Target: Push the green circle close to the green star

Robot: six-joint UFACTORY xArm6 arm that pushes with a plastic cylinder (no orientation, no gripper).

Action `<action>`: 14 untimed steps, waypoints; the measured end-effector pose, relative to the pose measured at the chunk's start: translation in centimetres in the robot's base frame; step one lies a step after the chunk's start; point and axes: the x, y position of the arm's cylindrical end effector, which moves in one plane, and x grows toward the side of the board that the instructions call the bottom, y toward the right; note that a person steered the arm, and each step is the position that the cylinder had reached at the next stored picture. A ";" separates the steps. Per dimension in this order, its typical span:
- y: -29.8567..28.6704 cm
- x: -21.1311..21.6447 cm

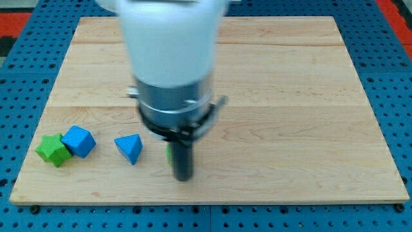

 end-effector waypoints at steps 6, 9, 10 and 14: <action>-7.4 -3.6; -2.2 -2.2; -5.9 -0.4; 3.7 -9.3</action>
